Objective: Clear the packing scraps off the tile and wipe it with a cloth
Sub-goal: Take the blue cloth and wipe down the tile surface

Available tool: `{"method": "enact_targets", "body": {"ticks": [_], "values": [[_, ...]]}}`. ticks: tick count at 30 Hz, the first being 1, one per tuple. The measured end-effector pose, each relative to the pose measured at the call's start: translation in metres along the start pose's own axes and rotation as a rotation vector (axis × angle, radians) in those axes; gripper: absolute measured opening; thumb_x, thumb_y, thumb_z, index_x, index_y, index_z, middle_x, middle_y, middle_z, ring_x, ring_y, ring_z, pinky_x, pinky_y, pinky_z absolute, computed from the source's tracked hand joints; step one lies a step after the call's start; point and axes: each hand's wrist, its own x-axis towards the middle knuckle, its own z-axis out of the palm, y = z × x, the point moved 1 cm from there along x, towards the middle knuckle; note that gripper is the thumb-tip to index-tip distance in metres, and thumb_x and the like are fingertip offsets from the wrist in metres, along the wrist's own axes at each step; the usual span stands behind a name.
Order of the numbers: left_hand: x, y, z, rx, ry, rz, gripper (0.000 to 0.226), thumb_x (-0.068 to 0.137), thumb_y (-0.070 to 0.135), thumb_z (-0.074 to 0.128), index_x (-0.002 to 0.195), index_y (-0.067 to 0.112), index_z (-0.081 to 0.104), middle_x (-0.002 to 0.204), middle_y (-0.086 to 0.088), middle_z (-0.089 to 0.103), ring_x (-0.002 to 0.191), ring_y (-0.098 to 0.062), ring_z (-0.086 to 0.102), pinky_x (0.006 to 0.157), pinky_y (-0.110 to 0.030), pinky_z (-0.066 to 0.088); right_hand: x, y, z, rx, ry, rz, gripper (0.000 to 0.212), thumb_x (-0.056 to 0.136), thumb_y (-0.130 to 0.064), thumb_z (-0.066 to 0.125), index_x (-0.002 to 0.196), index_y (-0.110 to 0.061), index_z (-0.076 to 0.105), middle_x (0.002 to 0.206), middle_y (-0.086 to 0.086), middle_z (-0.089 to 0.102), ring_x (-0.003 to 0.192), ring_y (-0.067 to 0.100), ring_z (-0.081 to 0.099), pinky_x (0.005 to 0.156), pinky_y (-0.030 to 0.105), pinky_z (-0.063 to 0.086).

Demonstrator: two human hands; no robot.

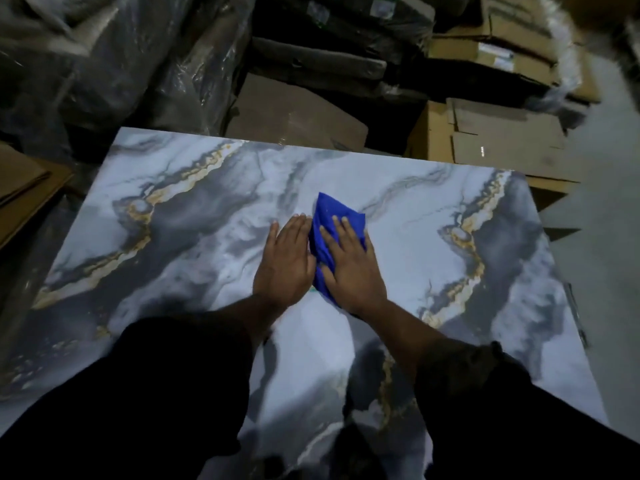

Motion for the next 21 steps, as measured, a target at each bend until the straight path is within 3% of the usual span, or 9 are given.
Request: {"method": "enact_targets", "body": {"ticks": [3, 7, 12, 16, 21], "values": [[-0.002, -0.007, 0.002, 0.054, -0.068, 0.047, 0.063, 0.097, 0.022, 0.031, 0.157, 0.001, 0.028, 0.164, -0.016, 0.03, 0.153, -0.029, 0.026, 0.125, -0.054, 0.016, -0.054, -0.023, 0.002, 0.004, 0.021, 0.115, 0.07, 0.098, -0.048, 0.037, 0.161, -0.024, 0.022, 0.171, 0.001, 0.006, 0.158, 0.018, -0.002, 0.127, 0.048, 0.006], [-0.019, -0.017, -0.001, -0.009, -0.124, 0.15, 0.06, 0.103, 0.032, 0.039, 0.156, 0.004, 0.032, 0.164, -0.013, 0.03, 0.155, -0.024, 0.023, 0.127, -0.051, 0.01, -0.122, -0.062, 0.01, -0.02, 0.056, 0.345, 0.072, 0.095, -0.052, 0.036, 0.16, -0.021, 0.029, 0.17, 0.006, 0.01, 0.158, 0.019, 0.001, 0.126, 0.051, 0.011], [-0.059, -0.027, -0.018, -0.096, -0.129, 0.21, 0.06, 0.1, 0.032, 0.051, 0.151, 0.001, 0.042, 0.159, -0.016, 0.04, 0.151, -0.028, 0.032, 0.126, -0.05, 0.018, -0.196, -0.124, 0.031, -0.09, 0.1, 0.669, 0.076, 0.093, -0.057, 0.037, 0.158, -0.017, 0.034, 0.168, 0.011, 0.021, 0.157, 0.027, 0.012, 0.121, 0.059, 0.024], [-0.076, -0.041, -0.025, -0.112, -0.159, 0.253, 0.061, 0.101, 0.036, 0.053, 0.15, 0.001, 0.043, 0.159, -0.016, 0.04, 0.15, -0.029, 0.035, 0.127, -0.043, 0.019, -0.196, -0.168, 0.037, -0.03, 0.116, 0.911, 0.082, 0.09, -0.06, 0.031, 0.155, -0.01, 0.039, 0.165, 0.017, 0.025, 0.155, 0.032, 0.018, 0.119, 0.062, 0.024], [-0.072, -0.058, -0.026, -0.092, -0.159, 0.216, 0.072, 0.099, 0.05, 0.05, 0.154, 0.006, 0.038, 0.162, -0.013, 0.034, 0.153, -0.027, 0.027, 0.126, -0.047, 0.018, -0.184, -0.184, 0.04, -0.026, 0.157, 1.0, 0.087, 0.087, -0.063, 0.038, 0.156, -0.009, 0.036, 0.166, 0.019, 0.022, 0.156, 0.033, 0.015, 0.121, 0.063, 0.017]]}}
